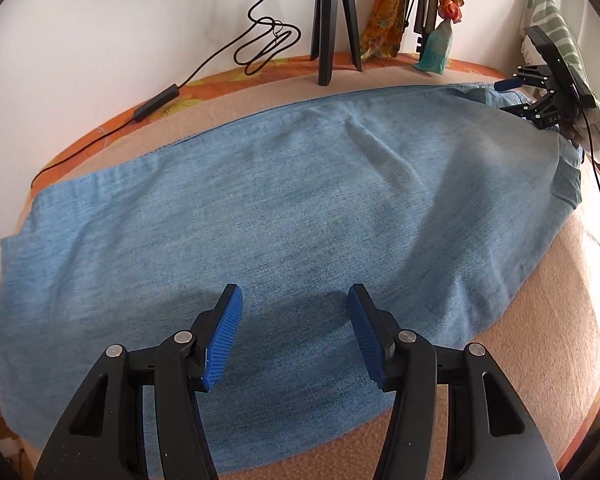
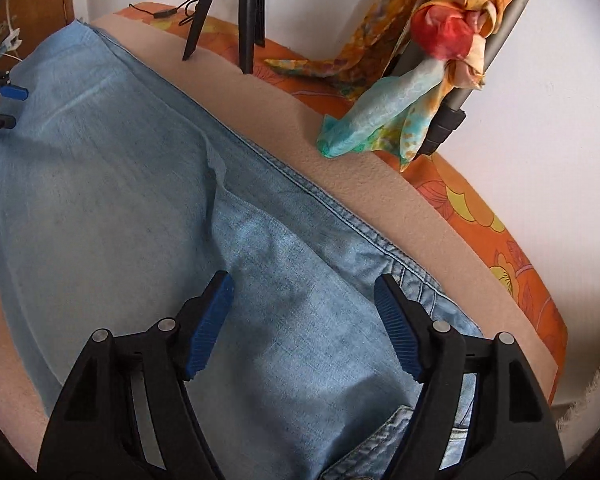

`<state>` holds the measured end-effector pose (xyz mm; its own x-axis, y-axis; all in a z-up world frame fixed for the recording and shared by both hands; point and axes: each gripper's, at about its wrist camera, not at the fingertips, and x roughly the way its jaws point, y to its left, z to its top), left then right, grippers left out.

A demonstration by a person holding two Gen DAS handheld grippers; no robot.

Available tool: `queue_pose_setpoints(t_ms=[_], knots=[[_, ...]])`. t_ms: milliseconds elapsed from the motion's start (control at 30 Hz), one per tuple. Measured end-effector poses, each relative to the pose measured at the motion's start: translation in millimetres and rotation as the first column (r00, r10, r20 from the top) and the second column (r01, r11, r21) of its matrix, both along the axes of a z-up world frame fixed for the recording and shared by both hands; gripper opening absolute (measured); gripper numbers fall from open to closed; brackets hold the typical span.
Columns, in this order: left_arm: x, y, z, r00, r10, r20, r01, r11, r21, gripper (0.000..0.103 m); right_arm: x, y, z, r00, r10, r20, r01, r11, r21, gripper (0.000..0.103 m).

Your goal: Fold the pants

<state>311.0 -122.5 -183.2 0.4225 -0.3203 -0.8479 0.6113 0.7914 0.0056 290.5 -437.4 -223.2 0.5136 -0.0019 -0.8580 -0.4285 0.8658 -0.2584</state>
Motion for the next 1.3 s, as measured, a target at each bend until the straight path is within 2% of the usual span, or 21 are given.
queue_pose_setpoints(t_ms=[33, 67, 133, 167, 267, 333, 400, 500, 533, 567, 633, 700, 867, 933, 1000, 1067, 1100, 1133, 1233, 1300], knots=[[0, 0, -1, 1.0, 0.0, -0.001, 0.0, 1.0, -0.001, 0.054, -1, -2, -1, 1.0, 0.008, -0.006, -0.008, 1.0, 0.022, 0.066], [0, 0, -1, 1.0, 0.001, 0.001, -0.001, 1.0, -0.003, 0.055, -1, -4, -1, 1.0, 0.013, -0.011, -0.013, 0.999, 0.037, 0.043], [2, 1, -2, 1.0, 0.008, 0.003, -0.008, 1.0, -0.004, 0.056, -5, -5, -1, 1.0, 0.01, 0.005, -0.01, 1.0, 0.013, 0.013], [3, 0, -2, 1.0, 0.012, 0.004, -0.012, 1.0, -0.006, 0.058, -9, -5, 0, 1.0, 0.012, 0.019, -0.012, 1.0, 0.002, 0.007], [5, -2, -3, 1.0, 0.025, 0.007, -0.025, 1.0, -0.01, 0.059, -14, -4, 7, 0.997, -0.003, 0.072, 0.006, 0.999, -0.041, 0.003], [7, -2, -3, 1.0, 0.029, 0.009, -0.029, 1.0, -0.011, 0.059, -15, -4, 16, 0.996, -0.006, 0.09, 0.009, 0.999, -0.033, 0.003], [9, -3, -4, 0.999, 0.032, 0.01, -0.032, 0.999, -0.012, 0.059, -14, -12, 26, 0.996, -0.028, 0.085, 0.027, 1.0, 0.008, 0.003], [7, -3, -4, 0.999, 0.029, 0.016, -0.029, 1.0, -0.008, 0.059, -13, -48, 47, 0.98, -0.154, 0.126, 0.145, 0.986, 0.079, 0.005], [7, -3, -4, 0.999, 0.027, 0.019, -0.027, 1.0, -0.007, 0.059, -16, -65, 53, 0.971, -0.2, 0.128, 0.183, 0.974, 0.134, 0.014], [7, -2, -4, 0.999, 0.026, 0.02, -0.026, 1.0, -0.008, 0.059, -20, -82, 58, 0.961, -0.249, 0.122, 0.224, 0.956, 0.188, 0.038], [7, -2, -4, 0.999, 0.028, 0.02, -0.028, 1.0, -0.013, 0.059, -27, -114, 65, 0.93, -0.344, 0.128, 0.304, 0.918, 0.256, 0.072], [7, -1, -5, 0.999, 0.03, 0.022, -0.03, 0.999, -0.017, 0.059, -35, -149, 64, 0.892, -0.437, 0.115, 0.388, 0.871, 0.302, 0.073], [6, 0, -5, 0.999, 0.034, 0.026, -0.034, 0.999, -0.024, 0.059, -49, -228, 44, 0.76, -0.65, -0.02, 0.587, 0.672, 0.45, 0.074], [7, 0, -5, 0.999, 0.035, 0.024, -0.035, 0.999, -0.026, 0.059, -50, -244, 33, 0.73, -0.679, -0.073, 0.622, 0.617, 0.481, 0.074], [7, 0, -6, 0.999, 0.035, 0.025, -0.034, 0.999, -0.025, 0.06, -47, -250, 23, 0.721, -0.684, -0.112, 0.638, 0.592, 0.492, 0.074], [7, 0, -6, 0.999, 0.034, 0.026, -0.034, 0.999, -0.024, 0.06, -43, -243, 19, 0.73, -0.674, -0.115, 0.637, 0.61, 0.471, 0.074], [7, -1, -6, 0.999, 0.035, 0.025, -0.035, 0.999, -0.024, 0.06, -43, -237, 21, 0.734, -0.674, -0.082, 0.632, 0.634, 0.446, 0.074], [7, -1, -6, 0.999, 0.036, 0.024, -0.035, 0.999, -0.024, 0.06, -43, -230, 25, 0.752, -0.658, -0.045, 0.607, 0.664, 0.436, 0.074], [7, -1, -6, 0.999, 0.036, 0.025, -0.036, 0.999, -0.023, 0.061, -44, -209, 40, 0.835, -0.55, 0.024, 0.485, 0.756, 0.439, 0.074], [7, -1, -6, 0.999, 0.038, 0.027, -0.038, 0.999, -0.023, 0.061, -41, -191, 46, 0.887, -0.46, 0.039, 0.407, 0.819, 0.406, 0.074]])
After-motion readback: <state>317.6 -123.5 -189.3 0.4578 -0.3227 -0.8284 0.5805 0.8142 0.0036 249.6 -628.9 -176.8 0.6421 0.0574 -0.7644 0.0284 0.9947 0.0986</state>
